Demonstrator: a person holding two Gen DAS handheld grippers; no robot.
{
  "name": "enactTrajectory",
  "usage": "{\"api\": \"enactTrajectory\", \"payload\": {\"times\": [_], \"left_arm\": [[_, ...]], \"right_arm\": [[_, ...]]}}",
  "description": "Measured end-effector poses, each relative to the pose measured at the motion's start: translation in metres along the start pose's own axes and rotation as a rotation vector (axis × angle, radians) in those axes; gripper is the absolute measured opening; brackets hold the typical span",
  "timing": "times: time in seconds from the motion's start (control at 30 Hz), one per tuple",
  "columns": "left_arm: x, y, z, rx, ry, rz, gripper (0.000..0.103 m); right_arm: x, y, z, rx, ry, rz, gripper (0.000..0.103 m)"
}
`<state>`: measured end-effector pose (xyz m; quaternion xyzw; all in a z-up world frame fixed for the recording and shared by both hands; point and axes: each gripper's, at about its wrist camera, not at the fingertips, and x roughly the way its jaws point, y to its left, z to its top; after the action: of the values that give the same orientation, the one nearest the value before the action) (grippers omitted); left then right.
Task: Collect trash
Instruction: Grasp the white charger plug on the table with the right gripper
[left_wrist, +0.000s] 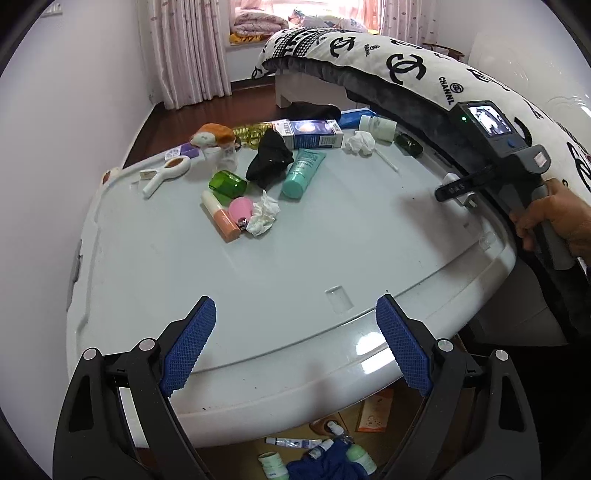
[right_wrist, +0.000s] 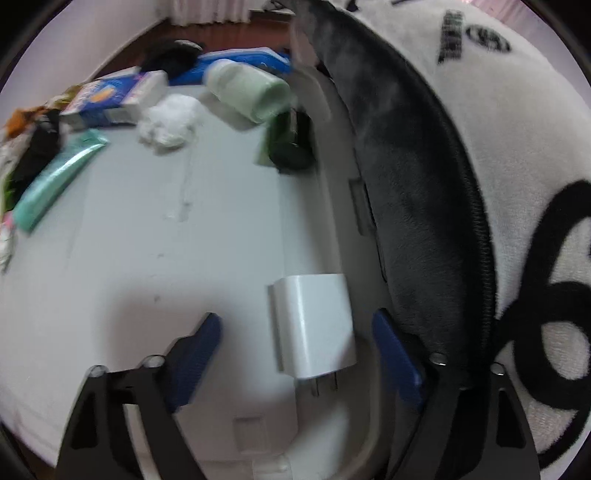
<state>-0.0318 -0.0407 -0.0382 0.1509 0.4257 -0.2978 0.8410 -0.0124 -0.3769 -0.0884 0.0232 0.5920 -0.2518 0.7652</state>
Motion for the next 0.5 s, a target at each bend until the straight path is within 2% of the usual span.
{"api": "enactTrajectory", "payload": {"times": [0.07, 0.1, 0.17, 0.2, 0.23, 0.3, 0.37, 0.4, 0.47, 0.5], "left_arm": [[-0.001, -0.002, 0.001, 0.010, -0.004, 0.008, 0.086], [-0.001, -0.002, 0.001, 0.013, -0.006, 0.012, 0.086], [-0.001, -0.004, 0.001, 0.018, -0.003, 0.013, 0.086], [-0.002, -0.003, 0.001, 0.016, -0.004, 0.014, 0.086], [-0.002, -0.002, 0.001, 0.015, -0.009, 0.015, 0.086], [-0.003, -0.002, 0.001, 0.020, -0.010, 0.023, 0.086], [-0.004, 0.000, 0.001, 0.017, -0.012, 0.025, 0.086], [-0.004, 0.001, 0.001, 0.014, -0.012, 0.023, 0.086], [-0.004, 0.003, 0.002, 0.004, -0.011, 0.022, 0.086], [-0.003, 0.003, 0.002, 0.002, -0.009, 0.021, 0.086]], "right_arm": [[0.004, 0.001, 0.005, 0.056, 0.013, 0.001, 0.092], [0.006, 0.002, 0.006, 0.089, 0.026, 0.028, 0.094], [0.015, 0.002, 0.001, 0.206, 0.085, 0.168, 0.094], [0.013, 0.006, -0.005, 0.234, 0.056, 0.199, 0.093], [0.009, 0.012, -0.009, 0.220, 0.034, 0.216, 0.092], [0.001, 0.018, -0.017, 0.192, -0.025, 0.193, 0.093], [-0.004, 0.020, -0.019, 0.160, -0.067, 0.247, 0.087], [-0.004, 0.023, -0.016, 0.123, -0.068, 0.237, 0.086], [-0.006, 0.032, -0.012, 0.047, -0.098, 0.157, 0.075], [-0.005, 0.035, -0.010, 0.016, -0.103, 0.132, 0.075]]}}
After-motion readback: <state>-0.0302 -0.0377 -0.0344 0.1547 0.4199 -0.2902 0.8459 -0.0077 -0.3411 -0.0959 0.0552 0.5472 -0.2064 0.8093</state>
